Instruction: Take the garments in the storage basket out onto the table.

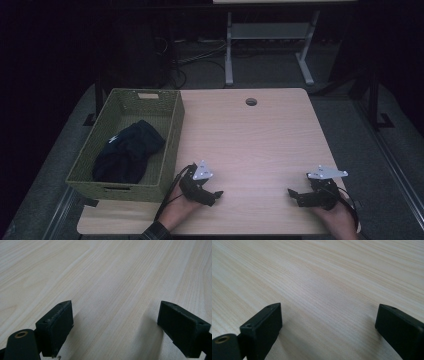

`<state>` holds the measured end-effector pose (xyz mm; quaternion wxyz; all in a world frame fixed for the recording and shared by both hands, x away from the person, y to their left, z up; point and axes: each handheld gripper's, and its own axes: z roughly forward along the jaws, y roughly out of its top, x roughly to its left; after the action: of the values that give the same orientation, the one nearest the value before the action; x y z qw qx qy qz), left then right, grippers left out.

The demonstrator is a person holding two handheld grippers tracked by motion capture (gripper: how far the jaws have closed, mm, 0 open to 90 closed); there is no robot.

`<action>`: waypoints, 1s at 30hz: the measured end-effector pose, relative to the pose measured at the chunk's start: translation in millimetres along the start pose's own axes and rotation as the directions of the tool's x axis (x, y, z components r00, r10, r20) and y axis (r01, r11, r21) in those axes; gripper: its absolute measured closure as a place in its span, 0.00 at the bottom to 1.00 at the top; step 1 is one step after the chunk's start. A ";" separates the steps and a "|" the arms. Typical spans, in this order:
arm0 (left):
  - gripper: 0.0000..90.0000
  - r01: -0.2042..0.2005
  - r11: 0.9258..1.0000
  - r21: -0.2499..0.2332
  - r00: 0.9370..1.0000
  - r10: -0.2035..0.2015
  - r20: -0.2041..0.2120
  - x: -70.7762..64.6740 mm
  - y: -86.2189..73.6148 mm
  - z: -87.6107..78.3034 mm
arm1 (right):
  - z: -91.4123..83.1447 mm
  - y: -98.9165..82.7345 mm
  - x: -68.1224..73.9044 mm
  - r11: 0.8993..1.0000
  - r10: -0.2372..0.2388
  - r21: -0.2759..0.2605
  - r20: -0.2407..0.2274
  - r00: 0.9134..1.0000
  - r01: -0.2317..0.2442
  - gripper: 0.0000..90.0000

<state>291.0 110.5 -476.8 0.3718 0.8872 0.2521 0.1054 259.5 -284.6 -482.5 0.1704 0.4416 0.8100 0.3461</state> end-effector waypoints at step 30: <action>0.14 0.009 1.000 -0.002 1.000 -0.009 -0.004 -1.6 2.7 2.9 | 0.6 0.4 1.1 1.000 0.010 -0.002 0.009 1.000 -0.010 0.07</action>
<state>291.7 106.3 -477.0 0.3728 0.8854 0.2567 0.1060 259.4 -283.3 -482.6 0.1728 0.4472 0.8067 0.3455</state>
